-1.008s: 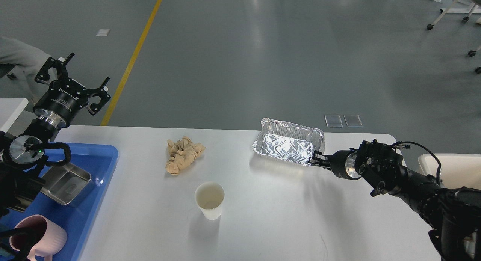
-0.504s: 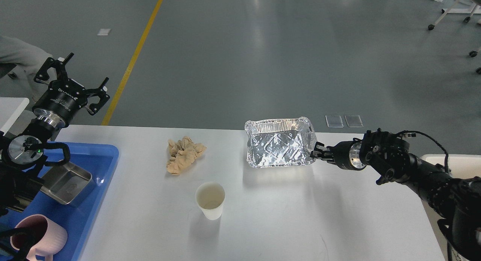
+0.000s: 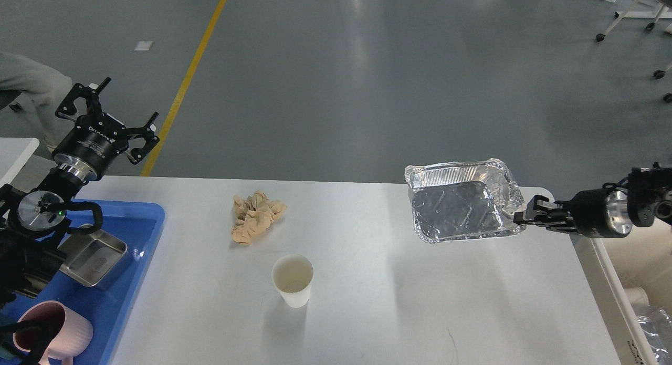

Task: Tidy desktop
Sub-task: 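Grip the foil tray edge with the right gripper and drag it closer, then reach the left gripper toward the paper cup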

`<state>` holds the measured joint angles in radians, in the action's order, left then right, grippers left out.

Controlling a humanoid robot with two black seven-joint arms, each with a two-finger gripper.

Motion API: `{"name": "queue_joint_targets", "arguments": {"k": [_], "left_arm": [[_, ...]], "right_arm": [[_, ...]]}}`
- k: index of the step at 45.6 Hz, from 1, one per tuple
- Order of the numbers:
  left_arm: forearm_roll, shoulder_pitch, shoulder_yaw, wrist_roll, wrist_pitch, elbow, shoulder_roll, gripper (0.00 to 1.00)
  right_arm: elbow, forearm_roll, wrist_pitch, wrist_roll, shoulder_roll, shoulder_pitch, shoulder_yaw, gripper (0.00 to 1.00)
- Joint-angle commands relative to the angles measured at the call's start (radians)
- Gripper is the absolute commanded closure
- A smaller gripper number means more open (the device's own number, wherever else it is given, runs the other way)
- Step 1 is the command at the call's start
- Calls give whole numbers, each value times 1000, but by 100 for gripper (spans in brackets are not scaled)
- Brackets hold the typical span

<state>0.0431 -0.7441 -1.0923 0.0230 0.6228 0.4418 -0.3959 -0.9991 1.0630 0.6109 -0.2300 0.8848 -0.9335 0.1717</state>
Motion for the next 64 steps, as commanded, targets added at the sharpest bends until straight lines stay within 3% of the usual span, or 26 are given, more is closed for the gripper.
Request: {"name": "queue_joint_targets", "arguments": {"k": [1,17,26,36,39,44,46,52,60,64], "left_arm": [[0,-1,3,-2,-2,0,0,2],[0,-1,2,-18,15,0,0,2],[-41,2,6,-18,-3,-2,2,2],[-187,3,15,-26,-57,-2,-1,2],[-209,32,15,-79,-67,-2,-17,3],[-232,57,19,-280,-138,0,-47,3],[-265,60,34,-325,-149,2,-51,2],[-330,48,120,-314,-149,3,-49,2],[-328,48,120,-321,-114,18,-31,3],[-330,49,130,-324,-150,61,-37,4]], "right_arm": [[-124,0,35,0,143,-5,2,100],[-512,-3,87,17,453,-21,20,100],[-625,-6,112,64,493,-30,22,100],[-630,-43,101,127,428,-30,23,100],[-630,-44,101,138,401,-31,23,100],[-625,-43,99,149,375,-31,22,100],[-625,-43,99,156,365,-31,20,100],[-625,-43,99,159,350,-31,20,100],[-624,-43,101,159,349,-41,19,100],[-624,-43,99,159,350,-41,20,100]]}}
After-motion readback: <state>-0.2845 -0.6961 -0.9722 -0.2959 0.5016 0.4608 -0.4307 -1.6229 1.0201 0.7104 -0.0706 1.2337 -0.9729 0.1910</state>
